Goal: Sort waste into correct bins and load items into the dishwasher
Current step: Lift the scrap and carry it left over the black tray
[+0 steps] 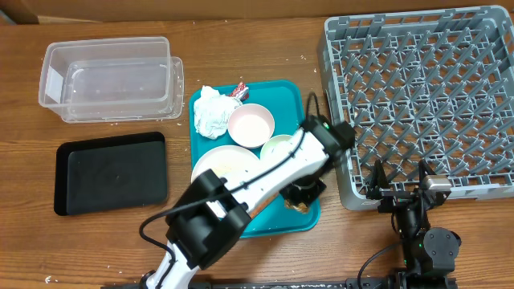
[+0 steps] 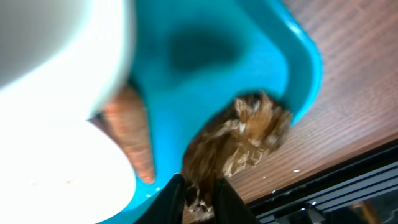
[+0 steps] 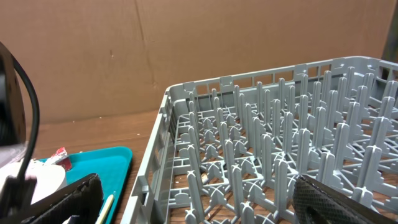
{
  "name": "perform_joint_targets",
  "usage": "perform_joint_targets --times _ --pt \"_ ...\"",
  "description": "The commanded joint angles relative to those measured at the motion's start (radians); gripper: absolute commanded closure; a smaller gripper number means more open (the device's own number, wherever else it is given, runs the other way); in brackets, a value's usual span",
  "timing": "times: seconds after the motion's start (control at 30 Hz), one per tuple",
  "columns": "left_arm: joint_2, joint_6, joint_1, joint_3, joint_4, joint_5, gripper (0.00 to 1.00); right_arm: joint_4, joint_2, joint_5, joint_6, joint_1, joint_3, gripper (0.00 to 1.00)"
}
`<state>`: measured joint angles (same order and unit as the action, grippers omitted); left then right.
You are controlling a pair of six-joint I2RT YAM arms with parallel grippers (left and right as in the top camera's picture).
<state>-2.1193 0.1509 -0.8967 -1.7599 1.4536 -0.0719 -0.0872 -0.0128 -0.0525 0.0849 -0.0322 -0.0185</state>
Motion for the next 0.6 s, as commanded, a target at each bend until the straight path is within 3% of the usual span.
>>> perform_joint_targets --times 0.0,0.23,0.57 --pt "-0.007 0.007 0.076 -0.05 0.025 -0.007 0.96 0.007 0.01 -0.002 -0.003 -0.001 0.01 0.0" --pt "-0.007 0.006 0.151 -0.052 0.029 -0.007 0.93 0.007 0.01 -0.002 -0.003 -0.001 0.01 0.0" --pt "-0.007 0.007 0.16 -0.052 0.042 -0.003 0.96 0.006 0.01 -0.002 -0.003 -0.001 0.01 0.0"
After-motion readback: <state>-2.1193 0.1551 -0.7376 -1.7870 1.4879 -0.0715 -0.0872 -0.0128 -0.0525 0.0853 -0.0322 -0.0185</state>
